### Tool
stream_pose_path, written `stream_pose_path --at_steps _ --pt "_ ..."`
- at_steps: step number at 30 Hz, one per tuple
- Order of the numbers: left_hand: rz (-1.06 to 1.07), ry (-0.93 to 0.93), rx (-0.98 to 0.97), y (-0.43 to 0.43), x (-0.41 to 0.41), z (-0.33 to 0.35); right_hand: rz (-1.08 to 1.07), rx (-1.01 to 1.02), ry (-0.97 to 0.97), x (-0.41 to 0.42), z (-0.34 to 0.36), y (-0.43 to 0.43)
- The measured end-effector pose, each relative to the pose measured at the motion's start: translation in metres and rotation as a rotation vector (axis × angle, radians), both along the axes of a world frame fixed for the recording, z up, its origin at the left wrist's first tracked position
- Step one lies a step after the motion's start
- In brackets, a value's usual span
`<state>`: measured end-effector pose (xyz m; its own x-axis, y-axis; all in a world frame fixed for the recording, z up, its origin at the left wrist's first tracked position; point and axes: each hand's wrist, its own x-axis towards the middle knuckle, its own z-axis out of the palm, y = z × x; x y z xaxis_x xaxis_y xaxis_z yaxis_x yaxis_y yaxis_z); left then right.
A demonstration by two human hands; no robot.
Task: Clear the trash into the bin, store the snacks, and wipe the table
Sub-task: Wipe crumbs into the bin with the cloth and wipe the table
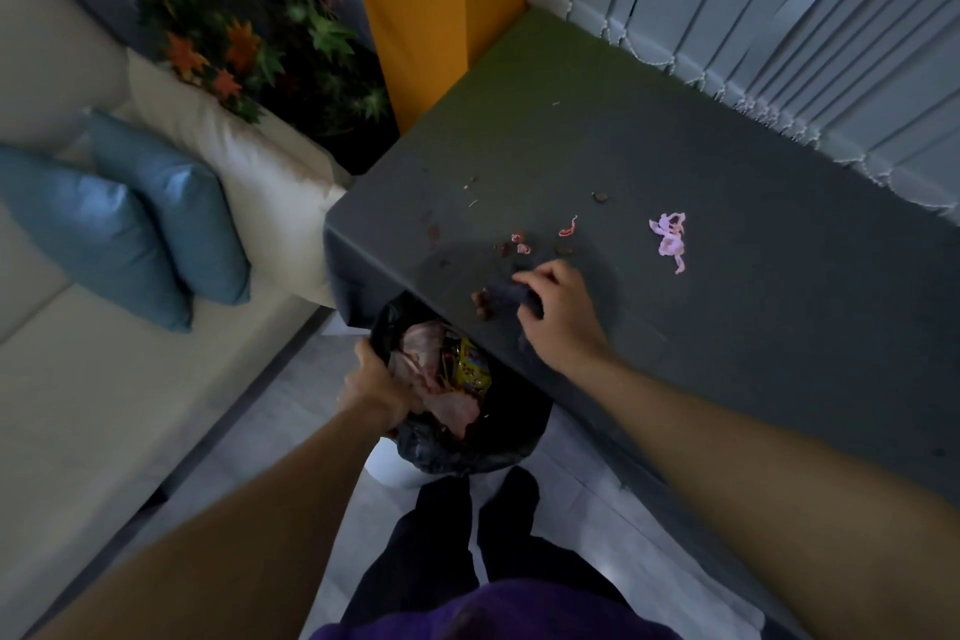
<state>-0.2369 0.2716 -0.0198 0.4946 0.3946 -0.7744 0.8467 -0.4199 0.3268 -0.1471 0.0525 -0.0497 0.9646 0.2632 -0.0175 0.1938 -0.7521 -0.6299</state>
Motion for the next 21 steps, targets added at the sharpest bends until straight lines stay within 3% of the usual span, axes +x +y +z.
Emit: stream_pose_path --at_steps 3,7,12,17,21 --pt "0.011 0.001 -0.008 0.000 -0.001 -0.002 0.063 -0.047 0.080 0.005 -0.002 0.010" --pt "0.008 0.009 -0.004 0.002 0.001 -0.004 0.361 -0.044 0.172 -0.008 0.003 0.017" --pt "0.003 0.001 0.008 0.005 0.003 -0.005 0.141 0.021 0.032 -0.011 -0.009 0.018" --pt "-0.006 -0.001 0.010 0.006 0.007 -0.006 0.439 0.018 0.146 -0.016 -0.005 0.018" --pt "0.011 0.012 -0.020 0.006 0.011 -0.006 0.093 0.028 -0.026 -0.003 -0.006 0.011"
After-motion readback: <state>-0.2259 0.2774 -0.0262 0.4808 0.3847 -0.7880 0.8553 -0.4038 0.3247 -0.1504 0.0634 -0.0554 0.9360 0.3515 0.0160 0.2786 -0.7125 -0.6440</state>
